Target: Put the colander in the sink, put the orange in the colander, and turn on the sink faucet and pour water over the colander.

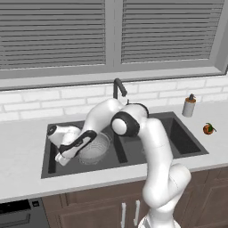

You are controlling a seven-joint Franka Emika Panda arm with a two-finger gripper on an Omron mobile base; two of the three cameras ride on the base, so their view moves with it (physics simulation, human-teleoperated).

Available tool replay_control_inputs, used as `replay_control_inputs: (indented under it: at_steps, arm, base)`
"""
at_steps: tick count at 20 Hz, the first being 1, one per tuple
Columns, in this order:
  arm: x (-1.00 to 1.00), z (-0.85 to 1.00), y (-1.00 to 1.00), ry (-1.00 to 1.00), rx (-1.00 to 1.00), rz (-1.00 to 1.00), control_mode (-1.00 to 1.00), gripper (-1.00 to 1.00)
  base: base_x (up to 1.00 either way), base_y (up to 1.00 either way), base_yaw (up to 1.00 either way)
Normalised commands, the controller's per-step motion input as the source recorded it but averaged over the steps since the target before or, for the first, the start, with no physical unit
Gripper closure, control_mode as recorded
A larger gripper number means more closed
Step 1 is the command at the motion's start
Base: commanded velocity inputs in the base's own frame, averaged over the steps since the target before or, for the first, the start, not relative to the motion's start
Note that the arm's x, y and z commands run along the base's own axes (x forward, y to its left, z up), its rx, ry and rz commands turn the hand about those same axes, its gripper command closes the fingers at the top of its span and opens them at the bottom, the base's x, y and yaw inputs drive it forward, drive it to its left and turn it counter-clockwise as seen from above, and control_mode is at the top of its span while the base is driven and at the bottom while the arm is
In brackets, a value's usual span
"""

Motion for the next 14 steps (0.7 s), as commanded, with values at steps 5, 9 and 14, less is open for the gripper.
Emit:
replay_control_inputs:
  at_steps: [5, 9, 14]
  arm:
    - [0.18, -0.29, -0.11, 0.01, 0.06, 0.02, -1.0, 1.0]
    - [0.27, -0.21, -0.09, 0.02, 0.02, 0.02, -1.0, 1.0]
    - [0.36, -0.19, -0.01, 0.02, 0.02, 0.05, -1.0, 1.0]
  base:
    - [0.0, 0.0, 0.0]
    - [0.0, 0.0, 0.0]
    - [0.0, 0.0, 0.0]
